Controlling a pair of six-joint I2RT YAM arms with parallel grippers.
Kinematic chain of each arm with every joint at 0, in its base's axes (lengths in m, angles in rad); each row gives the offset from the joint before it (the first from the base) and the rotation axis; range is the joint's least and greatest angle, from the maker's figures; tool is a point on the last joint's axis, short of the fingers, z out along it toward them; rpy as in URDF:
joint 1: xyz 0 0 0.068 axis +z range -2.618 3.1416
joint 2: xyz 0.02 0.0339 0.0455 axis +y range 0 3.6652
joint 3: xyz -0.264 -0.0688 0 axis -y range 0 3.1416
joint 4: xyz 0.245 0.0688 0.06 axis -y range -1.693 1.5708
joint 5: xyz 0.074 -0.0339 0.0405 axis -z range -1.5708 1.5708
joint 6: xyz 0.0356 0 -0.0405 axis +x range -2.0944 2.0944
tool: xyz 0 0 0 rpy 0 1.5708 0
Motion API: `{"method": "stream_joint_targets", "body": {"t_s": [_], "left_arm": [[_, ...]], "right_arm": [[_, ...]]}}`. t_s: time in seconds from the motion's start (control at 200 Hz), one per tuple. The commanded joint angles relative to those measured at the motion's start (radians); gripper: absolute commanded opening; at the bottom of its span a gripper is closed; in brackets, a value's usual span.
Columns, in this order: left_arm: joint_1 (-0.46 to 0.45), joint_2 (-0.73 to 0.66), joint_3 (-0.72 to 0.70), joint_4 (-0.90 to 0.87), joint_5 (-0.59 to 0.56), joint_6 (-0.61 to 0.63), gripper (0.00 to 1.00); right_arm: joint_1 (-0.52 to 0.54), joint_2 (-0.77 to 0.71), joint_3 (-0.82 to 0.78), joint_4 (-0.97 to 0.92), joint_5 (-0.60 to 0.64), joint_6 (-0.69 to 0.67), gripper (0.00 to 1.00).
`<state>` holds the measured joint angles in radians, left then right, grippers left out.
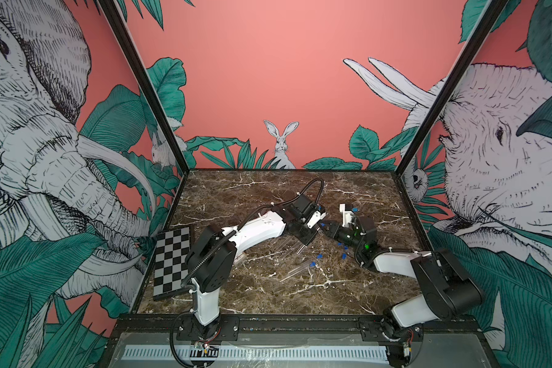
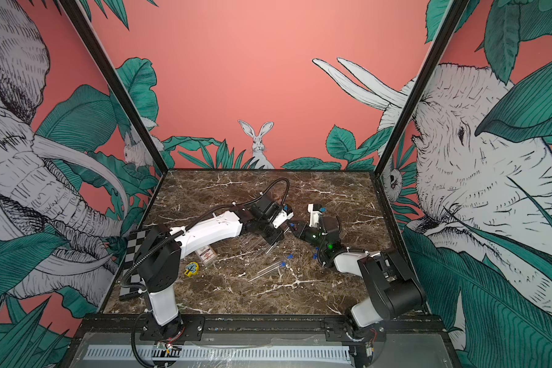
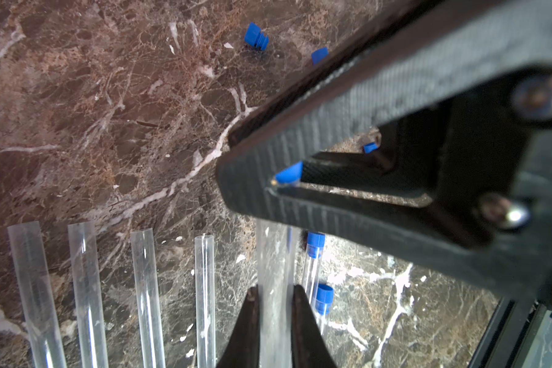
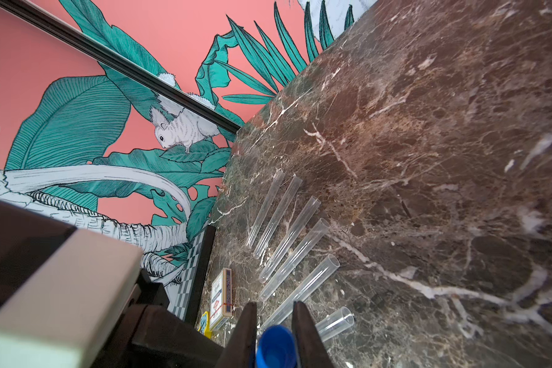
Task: Remove stoppers from test tubes
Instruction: Open the stopper on the test tube.
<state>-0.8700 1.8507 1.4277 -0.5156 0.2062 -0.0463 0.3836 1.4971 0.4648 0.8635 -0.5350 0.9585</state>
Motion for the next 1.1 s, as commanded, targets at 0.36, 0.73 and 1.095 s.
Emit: {"method": "stream_joint_targets", "body": {"t_s": [0.36,0.73,1.095], "left_arm": [[-0.006,-0.046,-0.024,-0.013,-0.014,-0.005,0.01],[-0.006,-0.037,-0.052,-0.045,-0.066,0.020,0.00],[-0.006,-0.038,-0.068,-0.096,-0.133,0.057,0.00]], "right_arm": [[0.003,-0.013,0.014,0.078,0.030,0.022,0.13],[-0.018,-0.073,0.018,0.055,0.053,0.020,0.11],[-0.032,-0.121,0.059,-0.079,0.072,-0.018,0.09]]}}
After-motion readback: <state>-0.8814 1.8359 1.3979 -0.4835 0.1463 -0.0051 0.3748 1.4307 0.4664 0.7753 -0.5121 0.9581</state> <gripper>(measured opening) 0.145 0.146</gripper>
